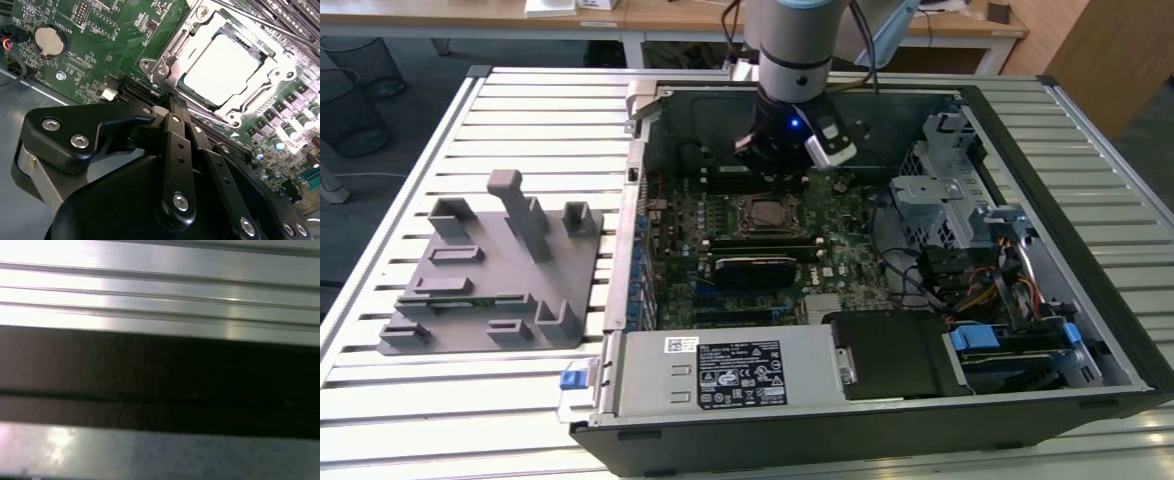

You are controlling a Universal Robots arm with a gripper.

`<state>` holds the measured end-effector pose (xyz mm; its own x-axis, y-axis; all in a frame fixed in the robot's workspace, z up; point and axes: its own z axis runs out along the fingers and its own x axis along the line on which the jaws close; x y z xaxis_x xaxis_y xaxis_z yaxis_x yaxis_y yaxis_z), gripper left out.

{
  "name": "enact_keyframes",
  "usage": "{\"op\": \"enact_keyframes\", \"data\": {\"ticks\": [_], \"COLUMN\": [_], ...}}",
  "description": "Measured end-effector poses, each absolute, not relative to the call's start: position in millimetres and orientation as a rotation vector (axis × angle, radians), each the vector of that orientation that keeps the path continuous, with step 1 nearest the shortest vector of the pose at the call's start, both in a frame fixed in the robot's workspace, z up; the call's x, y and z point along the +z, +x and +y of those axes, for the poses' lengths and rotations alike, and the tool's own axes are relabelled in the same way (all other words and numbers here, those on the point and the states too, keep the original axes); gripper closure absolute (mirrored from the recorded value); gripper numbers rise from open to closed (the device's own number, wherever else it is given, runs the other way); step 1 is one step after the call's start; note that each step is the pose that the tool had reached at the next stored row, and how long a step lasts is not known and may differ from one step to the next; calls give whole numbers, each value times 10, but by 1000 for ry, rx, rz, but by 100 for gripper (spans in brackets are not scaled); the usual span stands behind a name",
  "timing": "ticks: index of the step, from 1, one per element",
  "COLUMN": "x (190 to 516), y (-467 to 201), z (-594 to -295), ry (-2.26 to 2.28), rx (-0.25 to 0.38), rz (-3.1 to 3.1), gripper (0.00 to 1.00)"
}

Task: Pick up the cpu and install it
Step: 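Install the first cpu locking lever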

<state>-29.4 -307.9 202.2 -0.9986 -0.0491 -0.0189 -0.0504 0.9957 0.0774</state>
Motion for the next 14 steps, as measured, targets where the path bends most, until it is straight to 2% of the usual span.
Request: {"op": "enact_keyframes", "data": {"ticks": [14], "x": [2005], "y": [-283], "z": [-3079], "ry": [-78], "rx": [122], "rz": [3121], "gripper": [89]}}
